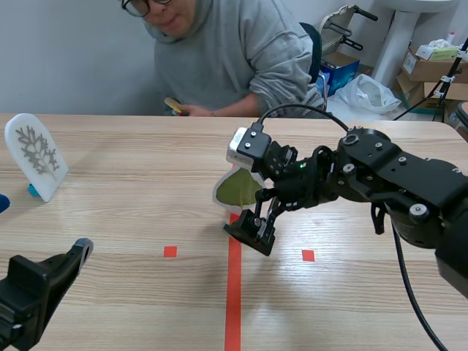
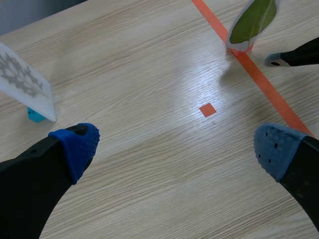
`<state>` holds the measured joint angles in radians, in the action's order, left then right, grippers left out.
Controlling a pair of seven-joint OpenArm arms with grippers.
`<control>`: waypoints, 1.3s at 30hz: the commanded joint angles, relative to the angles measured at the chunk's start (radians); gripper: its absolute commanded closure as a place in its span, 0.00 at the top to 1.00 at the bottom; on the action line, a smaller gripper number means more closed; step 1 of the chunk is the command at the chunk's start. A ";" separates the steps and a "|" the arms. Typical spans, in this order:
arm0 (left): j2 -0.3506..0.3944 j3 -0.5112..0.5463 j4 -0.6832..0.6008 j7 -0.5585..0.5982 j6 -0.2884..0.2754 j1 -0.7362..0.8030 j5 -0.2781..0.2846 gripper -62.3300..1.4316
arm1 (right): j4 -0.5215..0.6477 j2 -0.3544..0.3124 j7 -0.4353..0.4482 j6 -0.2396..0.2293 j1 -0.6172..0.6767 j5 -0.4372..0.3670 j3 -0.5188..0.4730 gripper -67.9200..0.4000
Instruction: Do the leaf sorting experiment
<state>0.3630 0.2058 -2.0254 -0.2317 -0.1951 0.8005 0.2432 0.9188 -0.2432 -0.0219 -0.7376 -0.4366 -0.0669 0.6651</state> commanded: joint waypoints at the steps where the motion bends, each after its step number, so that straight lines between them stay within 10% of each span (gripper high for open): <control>1: -0.005 0.001 -0.010 0.012 -0.002 0.000 0.005 1.00 | 0.019 -0.014 0.022 0.005 -0.018 -0.007 -0.009 0.87; 15: -0.005 0.001 -0.010 0.013 -0.002 0.000 0.006 1.00 | 0.019 -0.014 0.084 0.069 -0.018 -0.007 -0.009 0.26; 24: -0.005 0.001 -0.010 0.009 -0.002 0.000 0.006 1.00 | 0.019 -0.014 0.096 0.091 -0.018 -0.007 -0.009 0.05; 39: -0.005 0.001 -0.010 0.009 -0.002 0.000 0.006 1.00 | 0.057 -0.044 0.097 0.109 0.019 -0.081 -0.084 0.03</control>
<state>0.3630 0.2054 -2.0254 -0.2344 -0.1951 0.8005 0.2432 0.9428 -0.2558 0.0647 -0.6399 -0.4133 -0.1299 0.6140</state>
